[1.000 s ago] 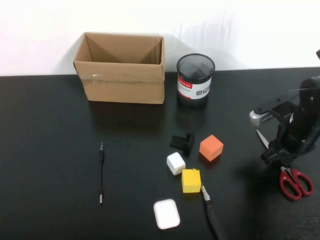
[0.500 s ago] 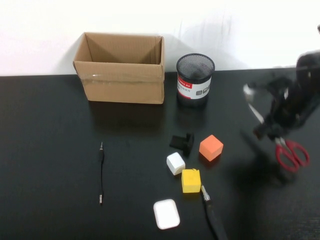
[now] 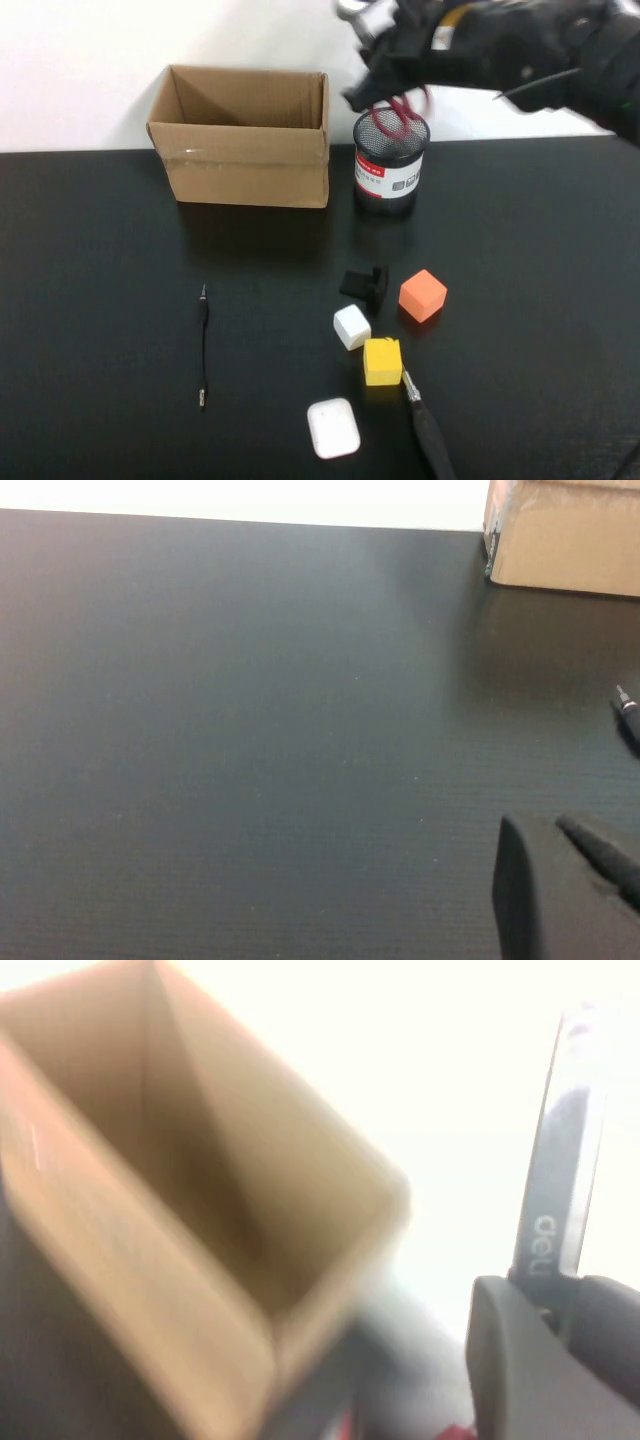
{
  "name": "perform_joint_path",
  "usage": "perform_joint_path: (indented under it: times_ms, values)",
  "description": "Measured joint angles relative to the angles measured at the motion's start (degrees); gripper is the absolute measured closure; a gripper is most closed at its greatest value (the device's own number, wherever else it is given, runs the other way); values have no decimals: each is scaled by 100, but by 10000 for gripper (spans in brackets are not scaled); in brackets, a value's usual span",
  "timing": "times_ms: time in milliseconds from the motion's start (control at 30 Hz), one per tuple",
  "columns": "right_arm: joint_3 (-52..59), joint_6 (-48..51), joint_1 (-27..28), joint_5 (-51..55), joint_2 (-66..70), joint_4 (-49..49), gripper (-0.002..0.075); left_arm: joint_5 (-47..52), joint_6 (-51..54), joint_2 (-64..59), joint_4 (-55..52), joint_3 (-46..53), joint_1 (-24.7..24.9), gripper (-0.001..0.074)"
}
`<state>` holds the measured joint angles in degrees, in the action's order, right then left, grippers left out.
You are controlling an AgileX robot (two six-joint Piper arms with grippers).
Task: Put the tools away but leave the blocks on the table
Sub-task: Place the Scissors into the box
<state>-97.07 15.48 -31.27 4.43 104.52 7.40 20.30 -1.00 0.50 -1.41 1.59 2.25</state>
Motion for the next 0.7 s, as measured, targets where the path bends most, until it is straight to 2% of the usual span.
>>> perform_joint_path:
  times_ms: [100, 267, 467, 633, 700]
  values:
    - [-235, 0, -215, -649, 273, 448, 732, 0, 0, 0, 0, 0, 0, 739]
    - [-976, 81, -371, -957, 945, 804, 731, 0, 0, 0, 0, 0, 0, 739]
    - [-1730, 208, -383, -1435, 1758, 796, 731, 0, 0, 0, 0, 0, 0, 739]
    - [-1910, 400, -383, -1488, 2197, 796, 722, 0, 0, 0, 0, 0, 0, 739]
    - [-1910, 616, -383, -1343, 2291, 796, 687, 0, 0, 0, 0, 0, 0, 739]
